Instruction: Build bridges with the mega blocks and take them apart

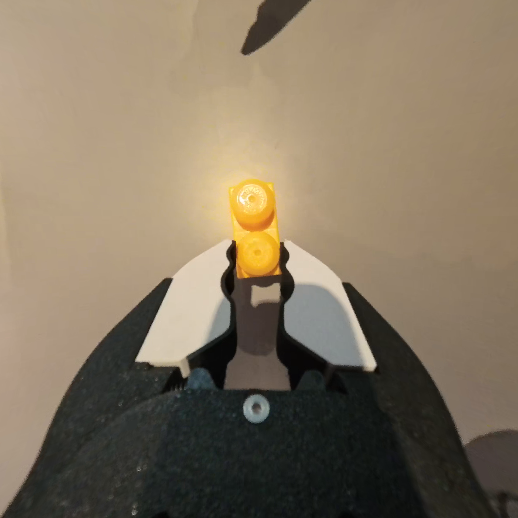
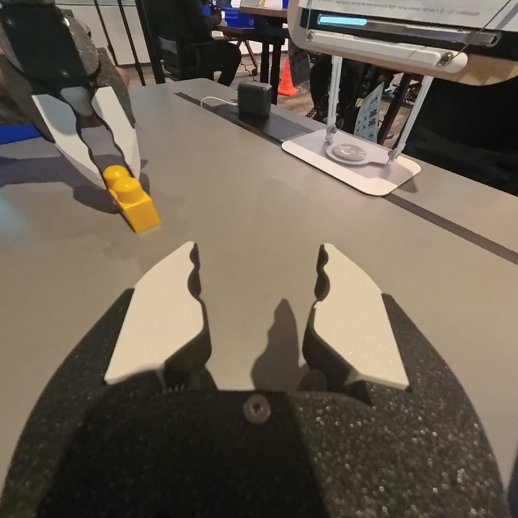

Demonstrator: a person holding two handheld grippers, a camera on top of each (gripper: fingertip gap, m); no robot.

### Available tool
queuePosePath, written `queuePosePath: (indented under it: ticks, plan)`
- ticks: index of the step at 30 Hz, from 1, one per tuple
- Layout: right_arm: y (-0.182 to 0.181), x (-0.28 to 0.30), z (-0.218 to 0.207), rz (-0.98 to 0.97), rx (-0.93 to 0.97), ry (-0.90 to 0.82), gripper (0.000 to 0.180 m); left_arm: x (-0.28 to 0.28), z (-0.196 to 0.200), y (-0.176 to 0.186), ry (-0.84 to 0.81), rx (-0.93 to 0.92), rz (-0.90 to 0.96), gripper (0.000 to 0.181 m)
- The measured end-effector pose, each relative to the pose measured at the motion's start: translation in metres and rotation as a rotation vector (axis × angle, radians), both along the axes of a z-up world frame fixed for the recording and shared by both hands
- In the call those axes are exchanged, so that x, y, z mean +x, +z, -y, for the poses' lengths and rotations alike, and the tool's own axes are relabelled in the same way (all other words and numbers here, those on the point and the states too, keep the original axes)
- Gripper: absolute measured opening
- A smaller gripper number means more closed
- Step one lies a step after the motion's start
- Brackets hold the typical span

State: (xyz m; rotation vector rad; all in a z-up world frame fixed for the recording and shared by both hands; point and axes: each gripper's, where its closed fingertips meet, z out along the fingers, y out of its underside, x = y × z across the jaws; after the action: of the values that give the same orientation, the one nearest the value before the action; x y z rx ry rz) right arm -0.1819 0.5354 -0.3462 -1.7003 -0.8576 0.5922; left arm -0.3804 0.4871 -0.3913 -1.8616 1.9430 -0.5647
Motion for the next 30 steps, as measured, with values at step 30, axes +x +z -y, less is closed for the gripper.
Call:
queuePosePath:
  ticks: [30]
  plan:
    - [0.038,-0.016,0.007,0.091,-0.01,-0.1,0.084,-0.384,0.014,0.057,0.764,0.105,0.032,0.049]
